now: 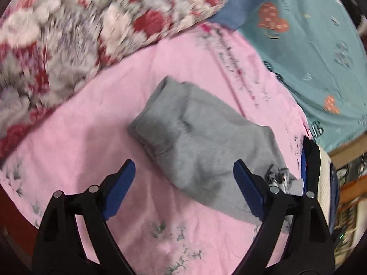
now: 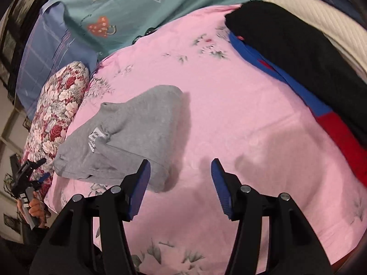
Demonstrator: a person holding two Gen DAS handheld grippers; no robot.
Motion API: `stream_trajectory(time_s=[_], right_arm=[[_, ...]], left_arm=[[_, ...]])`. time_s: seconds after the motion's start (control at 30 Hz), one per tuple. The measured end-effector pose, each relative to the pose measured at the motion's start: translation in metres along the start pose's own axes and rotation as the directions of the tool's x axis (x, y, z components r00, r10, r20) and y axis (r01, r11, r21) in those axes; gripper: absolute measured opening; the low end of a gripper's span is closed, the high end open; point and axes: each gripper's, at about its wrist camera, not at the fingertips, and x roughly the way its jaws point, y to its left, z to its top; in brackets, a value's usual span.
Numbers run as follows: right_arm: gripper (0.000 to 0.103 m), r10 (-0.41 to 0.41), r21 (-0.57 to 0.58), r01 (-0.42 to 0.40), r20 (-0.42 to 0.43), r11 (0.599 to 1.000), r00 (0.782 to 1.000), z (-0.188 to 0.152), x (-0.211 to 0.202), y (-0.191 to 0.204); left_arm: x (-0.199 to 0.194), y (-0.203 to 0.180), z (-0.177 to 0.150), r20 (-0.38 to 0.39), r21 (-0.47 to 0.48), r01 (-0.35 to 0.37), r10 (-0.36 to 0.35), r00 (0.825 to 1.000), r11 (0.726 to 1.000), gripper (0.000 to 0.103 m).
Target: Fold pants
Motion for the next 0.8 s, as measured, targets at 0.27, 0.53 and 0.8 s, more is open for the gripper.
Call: stream_trajectory(time_s=[0.27, 0.53, 0.8], right_arm=[[0.056, 0.043, 0.011, -0.043, -0.006, 0.999, 0.999, -0.010, -0.006, -0.012], [0.056, 0.035, 0.063, -0.034, -0.007, 0.997, 0.999, -0.010, -0.003, -0.021], [0.056, -0.017, 0.024, 0.018, -0.052, 1.000, 0.999, -0.007, 0.009, 0.004]], left_arm=[[0.047, 0.024, 0.026, -0.072, -0.134, 0.027, -0.037, 0.997, 0.991, 0.087], [0.076, 0.009, 0.048, -0.059, -0.115, 0.045, -0.052, 0.997, 0.992, 0.089], [0.058, 0.006, 0.034, 0.082, -0.025, 0.056, -0.054, 0.995, 0.998, 0.051]])
